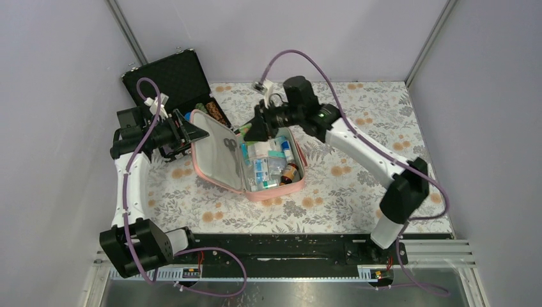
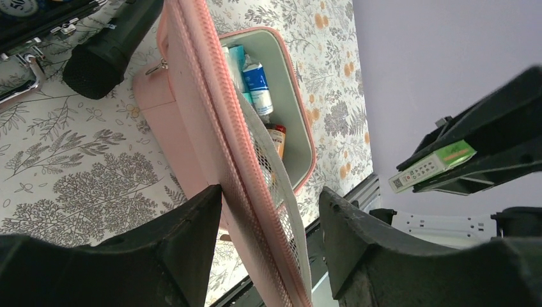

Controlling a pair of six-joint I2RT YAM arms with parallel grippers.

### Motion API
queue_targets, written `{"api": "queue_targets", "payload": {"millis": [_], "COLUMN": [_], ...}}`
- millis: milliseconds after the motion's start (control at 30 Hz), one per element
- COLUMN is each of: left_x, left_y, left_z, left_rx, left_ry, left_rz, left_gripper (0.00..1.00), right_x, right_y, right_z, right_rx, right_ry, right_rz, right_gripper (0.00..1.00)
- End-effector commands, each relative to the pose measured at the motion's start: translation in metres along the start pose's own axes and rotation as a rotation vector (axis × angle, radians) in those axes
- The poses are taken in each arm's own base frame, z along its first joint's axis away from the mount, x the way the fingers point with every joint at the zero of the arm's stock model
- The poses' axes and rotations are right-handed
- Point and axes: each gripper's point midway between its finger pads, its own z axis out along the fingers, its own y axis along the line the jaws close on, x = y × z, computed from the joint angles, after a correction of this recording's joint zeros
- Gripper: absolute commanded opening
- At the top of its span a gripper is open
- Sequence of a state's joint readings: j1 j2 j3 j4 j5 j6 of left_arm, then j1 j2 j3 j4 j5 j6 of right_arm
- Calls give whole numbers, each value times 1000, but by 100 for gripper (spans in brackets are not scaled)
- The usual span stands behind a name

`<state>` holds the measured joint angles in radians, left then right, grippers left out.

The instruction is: Organize the medicine kit

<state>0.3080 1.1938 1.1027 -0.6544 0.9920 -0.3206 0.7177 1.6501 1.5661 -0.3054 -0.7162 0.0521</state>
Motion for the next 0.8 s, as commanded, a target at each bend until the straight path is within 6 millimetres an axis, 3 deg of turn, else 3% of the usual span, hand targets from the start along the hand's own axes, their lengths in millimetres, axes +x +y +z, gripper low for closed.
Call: {"api": "queue_targets", "payload": {"millis": [0, 100, 300, 533, 767], "left_x": [-3, -5, -7, -14, -15], "left_y": [-26, -32, -36, -35, -36], "left_z": [-7, -10, -13, -13, -13], "left_rx": [69, 76, 66, 48, 52], "left_ry": [-26, -33, -59, -85, -86], "left_rz": [64, 69, 91, 81, 79], "left_gripper": [57, 57, 57, 57, 57], "right_x": [-56, -62, -73, -55, -25], "right_y": [45, 55, 64, 54, 29], "right_z": [37, 63, 86, 109, 120], "right_rx": [-209, -290, -360, -256, -21], "right_ry": [-82, -71, -78, -27, 43], "right_rz": [319, 420, 561, 664, 730], "right_gripper": [30, 30, 30, 31, 35]}}
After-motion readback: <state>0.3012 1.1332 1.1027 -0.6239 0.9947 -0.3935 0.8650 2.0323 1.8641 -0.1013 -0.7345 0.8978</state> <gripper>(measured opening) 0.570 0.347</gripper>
